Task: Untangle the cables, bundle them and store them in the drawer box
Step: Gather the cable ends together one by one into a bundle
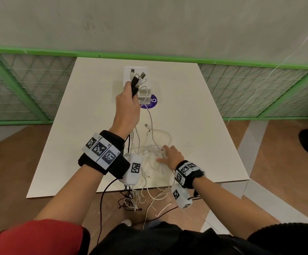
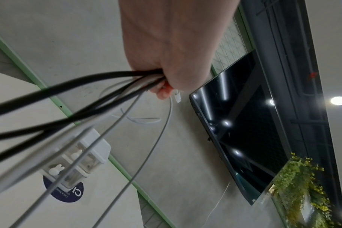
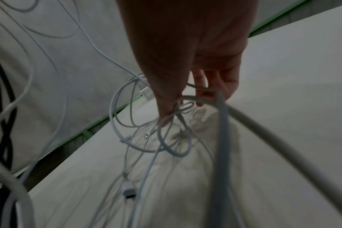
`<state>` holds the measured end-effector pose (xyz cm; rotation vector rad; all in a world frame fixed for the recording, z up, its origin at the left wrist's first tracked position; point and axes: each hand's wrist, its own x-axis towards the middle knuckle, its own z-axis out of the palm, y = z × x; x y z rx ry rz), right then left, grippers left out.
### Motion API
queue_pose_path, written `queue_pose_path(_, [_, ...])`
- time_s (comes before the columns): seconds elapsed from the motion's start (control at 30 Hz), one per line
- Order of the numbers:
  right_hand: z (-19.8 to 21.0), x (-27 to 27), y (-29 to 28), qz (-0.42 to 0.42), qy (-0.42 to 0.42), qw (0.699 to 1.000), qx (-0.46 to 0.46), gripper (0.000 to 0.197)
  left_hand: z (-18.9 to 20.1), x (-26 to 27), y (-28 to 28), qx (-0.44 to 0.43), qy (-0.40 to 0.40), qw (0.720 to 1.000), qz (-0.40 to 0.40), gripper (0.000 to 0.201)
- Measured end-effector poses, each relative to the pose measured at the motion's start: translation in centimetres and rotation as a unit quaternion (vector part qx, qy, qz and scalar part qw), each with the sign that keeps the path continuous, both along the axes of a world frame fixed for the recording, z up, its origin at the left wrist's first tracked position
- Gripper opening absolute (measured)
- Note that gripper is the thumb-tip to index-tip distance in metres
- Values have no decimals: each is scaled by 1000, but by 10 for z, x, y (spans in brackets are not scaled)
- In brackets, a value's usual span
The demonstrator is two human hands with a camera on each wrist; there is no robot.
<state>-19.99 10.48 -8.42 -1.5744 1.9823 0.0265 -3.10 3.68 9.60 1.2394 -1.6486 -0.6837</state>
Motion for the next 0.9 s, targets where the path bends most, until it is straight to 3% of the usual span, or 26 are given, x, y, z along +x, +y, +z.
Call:
queue_pose_path(0.13, [-2,-2,-11,-63,-69,996,-6,18,0,1,0,-8,19,1000,9,19])
queue_pose_path(0.23, [9,-12,-24,-64,-125,990,21,25,-4,8,-4,-8,26,999,32,18])
queue_pose_path(0.33, [29,-20,-37,-60,-242,967,41,19,-10,13,-8,16,9,999,39,17])
queue_pose_path(0.43, [47,-22,-53,-61,-305,949,-61,15,-11,11,-11,27,9,999,33,18])
queue_pose_path(0.57, [72,-16,-85,-87,-318,919,-214,14,-9,6,-11,19,27,999,43,19])
queue_pose_path(0.73, [101,-4,-122,-87,-386,879,-267,6,-8,5,-11,13,48,997,52,19])
queue_pose_path(0.8, [95,-3,-126,-84,-368,895,-238,8,-9,6,-13,15,50,997,56,19])
queue_pose_path(0.9, [82,-4,-119,10,-193,974,-116,48,-11,7,-14,21,38,998,52,20])
